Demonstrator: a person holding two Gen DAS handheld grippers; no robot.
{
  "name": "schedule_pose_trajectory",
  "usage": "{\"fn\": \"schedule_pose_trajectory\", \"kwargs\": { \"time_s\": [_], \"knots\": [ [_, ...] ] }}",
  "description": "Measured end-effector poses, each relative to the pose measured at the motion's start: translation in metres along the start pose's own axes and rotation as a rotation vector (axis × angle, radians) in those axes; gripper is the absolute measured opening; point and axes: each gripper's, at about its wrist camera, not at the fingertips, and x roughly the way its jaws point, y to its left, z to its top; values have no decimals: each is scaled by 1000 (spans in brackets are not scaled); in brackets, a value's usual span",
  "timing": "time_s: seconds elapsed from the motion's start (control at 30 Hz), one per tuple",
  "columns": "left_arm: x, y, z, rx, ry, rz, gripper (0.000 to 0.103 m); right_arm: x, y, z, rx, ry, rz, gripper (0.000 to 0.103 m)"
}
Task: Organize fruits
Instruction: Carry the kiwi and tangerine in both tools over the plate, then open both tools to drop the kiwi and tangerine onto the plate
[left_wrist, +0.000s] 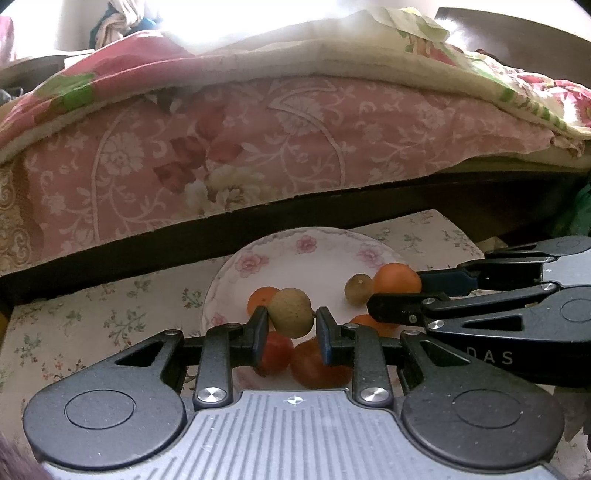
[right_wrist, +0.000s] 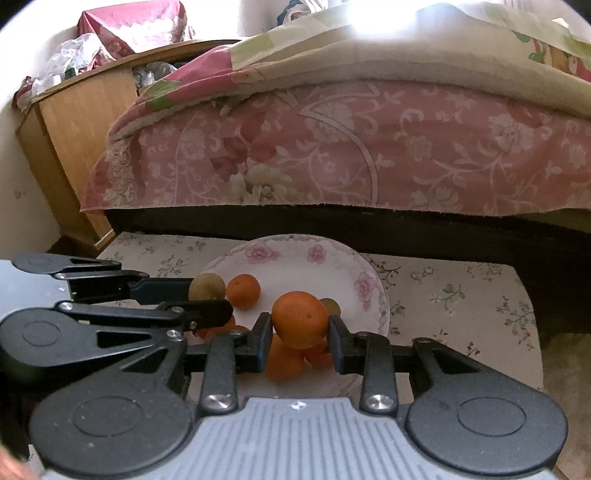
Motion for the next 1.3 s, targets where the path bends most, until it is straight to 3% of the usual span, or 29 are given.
{"fn": "schedule_pose_trajectory", "kwargs": {
  "time_s": [0.73, 1.3],
  "knots": [
    [-2, 7, 2, -11, -14, 21, 47, 3, -1, 1, 6, -18, 4, 34],
    [-36, 14, -7, 15, -26, 58, 54, -25, 20, -4, -31, -43, 23, 35]
  ]
}}
